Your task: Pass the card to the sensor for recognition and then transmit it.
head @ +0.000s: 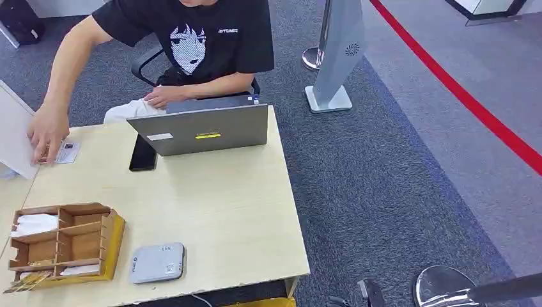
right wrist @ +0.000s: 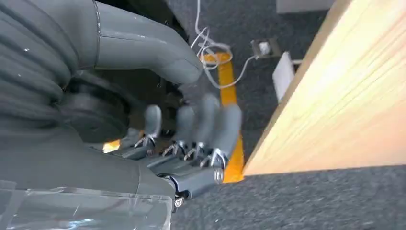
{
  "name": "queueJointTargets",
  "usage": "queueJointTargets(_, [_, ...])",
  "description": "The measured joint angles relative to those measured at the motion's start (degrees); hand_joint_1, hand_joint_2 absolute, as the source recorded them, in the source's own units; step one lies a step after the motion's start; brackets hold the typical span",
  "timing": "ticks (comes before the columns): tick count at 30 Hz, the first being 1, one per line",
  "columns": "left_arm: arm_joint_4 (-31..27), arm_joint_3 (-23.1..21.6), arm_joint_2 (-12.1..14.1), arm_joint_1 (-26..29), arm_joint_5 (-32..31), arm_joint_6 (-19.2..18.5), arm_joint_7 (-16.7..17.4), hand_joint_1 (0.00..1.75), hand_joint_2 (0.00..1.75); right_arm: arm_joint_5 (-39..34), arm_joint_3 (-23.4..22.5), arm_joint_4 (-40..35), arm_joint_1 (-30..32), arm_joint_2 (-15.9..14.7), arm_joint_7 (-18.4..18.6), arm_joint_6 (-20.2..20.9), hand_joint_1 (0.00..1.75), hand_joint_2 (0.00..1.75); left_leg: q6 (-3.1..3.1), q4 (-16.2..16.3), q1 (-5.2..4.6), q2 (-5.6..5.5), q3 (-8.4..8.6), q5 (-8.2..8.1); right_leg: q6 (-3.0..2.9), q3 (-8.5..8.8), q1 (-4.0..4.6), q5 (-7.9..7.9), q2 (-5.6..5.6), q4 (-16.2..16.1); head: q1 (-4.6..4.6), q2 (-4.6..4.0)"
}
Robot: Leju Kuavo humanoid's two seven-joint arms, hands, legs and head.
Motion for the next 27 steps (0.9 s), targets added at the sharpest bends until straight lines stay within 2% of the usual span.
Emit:
queueJointTargets(7, [7.48, -2.87, 2.56, -3.51, 9.0, 2.27, -0.96, 0.0, 1.75, 2.91, -0.94, 6.15, -1.34, 0.02, 0.0, -0.02, 0.0, 1.75, 0.0, 0.0, 0.0, 0.01, 0.0, 0.0, 0.0, -0.01, 0.0, 0.0, 0.0, 0.0, 0.0, 0.0])
queueJointTargets(17, [18.61, -10.29, 7.11, -7.9, 22.32, 5.83, -2.43, 0.0, 1.75, 7.25, -2.27, 15.89, -3.53, 0.02, 0.0, -0.02, 0.0, 1.75, 0.0, 0.0, -0.01, 0.01, 0.0, 0.0, 0.0, -0.01, 0.0, 0.0, 0.0, 0.0, 0.0, 0.0])
queueJointTargets(18, [19.71, -11.13, 7.63, -8.32, 23.65, 6.19, -2.47, 0.0, 0.0, 7.57, -2.32, 16.71, -3.77, 0.02, 0.0, -0.04, 0.0, 0.0, 0.0, 0.0, -0.01, 0.01, 0.0, 0.0, 0.0, -0.02, 0.0, 0.0, 0.0, 0.0, 0.0, 0.0])
queueJointTargets(27, [29.57, -18.3, 12.13, -12.12, 35.3, 9.36, -3.74, 0.0, 0.0, 11.48, -3.58, 25.82, -5.82, 0.02, 0.0, -0.11, 0.0, 0.0, 0.0, 0.0, -0.01, 0.0, -0.01, 0.0, 0.0, -0.02, 0.0, 0.0, 0.0, 0.0, 0.0, 0.0])
